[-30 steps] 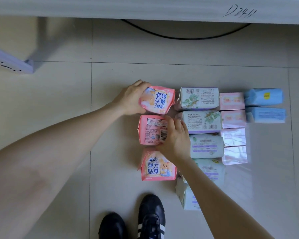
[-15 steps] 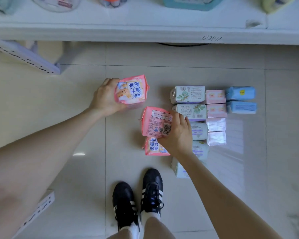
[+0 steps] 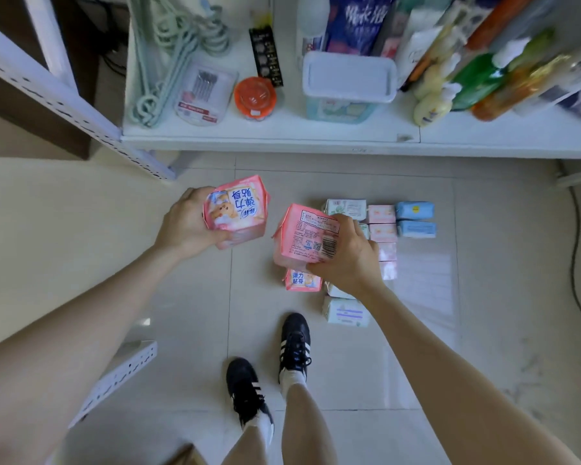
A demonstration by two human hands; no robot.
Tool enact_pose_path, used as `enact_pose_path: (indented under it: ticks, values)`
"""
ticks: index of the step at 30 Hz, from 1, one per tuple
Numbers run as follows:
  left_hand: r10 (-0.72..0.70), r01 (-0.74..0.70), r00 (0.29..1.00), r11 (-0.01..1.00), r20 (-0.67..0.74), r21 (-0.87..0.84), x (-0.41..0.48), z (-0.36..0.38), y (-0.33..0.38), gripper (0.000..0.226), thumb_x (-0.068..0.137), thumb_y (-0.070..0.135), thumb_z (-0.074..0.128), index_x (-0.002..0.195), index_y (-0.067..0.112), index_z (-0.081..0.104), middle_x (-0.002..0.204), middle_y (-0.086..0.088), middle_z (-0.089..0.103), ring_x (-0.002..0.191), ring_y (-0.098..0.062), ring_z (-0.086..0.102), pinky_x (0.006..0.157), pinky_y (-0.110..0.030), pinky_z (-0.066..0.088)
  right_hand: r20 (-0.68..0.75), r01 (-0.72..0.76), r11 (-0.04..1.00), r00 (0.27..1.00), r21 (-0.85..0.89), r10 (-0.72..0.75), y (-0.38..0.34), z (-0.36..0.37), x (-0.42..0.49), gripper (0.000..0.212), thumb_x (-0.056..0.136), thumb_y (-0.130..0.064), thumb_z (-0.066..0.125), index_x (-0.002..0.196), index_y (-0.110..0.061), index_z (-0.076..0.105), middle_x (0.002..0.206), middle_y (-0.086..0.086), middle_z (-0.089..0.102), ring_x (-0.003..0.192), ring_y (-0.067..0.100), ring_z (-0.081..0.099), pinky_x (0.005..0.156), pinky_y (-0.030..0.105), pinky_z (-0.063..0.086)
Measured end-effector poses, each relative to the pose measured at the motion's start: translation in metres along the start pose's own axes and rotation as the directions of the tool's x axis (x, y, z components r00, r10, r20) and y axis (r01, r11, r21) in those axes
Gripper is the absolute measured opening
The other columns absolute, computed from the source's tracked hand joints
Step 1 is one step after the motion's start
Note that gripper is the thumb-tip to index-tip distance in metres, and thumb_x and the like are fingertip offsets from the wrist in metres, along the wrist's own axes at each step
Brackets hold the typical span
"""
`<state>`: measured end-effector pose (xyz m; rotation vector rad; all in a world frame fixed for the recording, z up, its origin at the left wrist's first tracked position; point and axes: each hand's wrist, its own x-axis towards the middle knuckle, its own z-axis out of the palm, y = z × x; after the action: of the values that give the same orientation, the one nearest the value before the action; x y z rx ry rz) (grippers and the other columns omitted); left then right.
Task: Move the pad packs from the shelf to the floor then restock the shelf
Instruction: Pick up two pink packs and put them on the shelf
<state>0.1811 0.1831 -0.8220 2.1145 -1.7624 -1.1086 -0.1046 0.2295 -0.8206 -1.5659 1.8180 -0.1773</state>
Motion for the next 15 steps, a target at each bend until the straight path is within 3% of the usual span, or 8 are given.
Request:
enact_pose_path:
  ticks: [8,15]
  values:
    - [0.098,-0.098,0.993,0.995,-0.065,0.004,-0.063,-0.126,0.057,0.083,0.042,0.061,0.074,0.12,0.04,0.056,0.113,0.012,0.064,0.102,-0.016,0.062,0.085,-0.036,0.05,-0.094,0.077,0.994,0.993,0.079,-0.069,-0.088,-0.096,-0.036,0.084,0.052,-0.038,0.081,0.126,-0.028,0.042,0.114,-0.01,0.054,0.104,0.018,0.057,0.09,0.043,0.043]
    - [0.219,-0.216,0.951,0.976,-0.219,0.041,-0.115,-0.242,0.106,0.067,0.053,0.043,0.087,0.114,0.04,0.06,0.097,0.018,0.065,0.087,-0.009,0.063,0.07,-0.028,0.05,-0.172,0.216,0.973,0.964,0.075,-0.201,-0.176,-0.192,-0.069,0.085,0.049,-0.047,0.079,0.124,-0.027,0.044,0.105,-0.012,0.052,0.096,0.016,0.056,0.085,0.04,0.047]
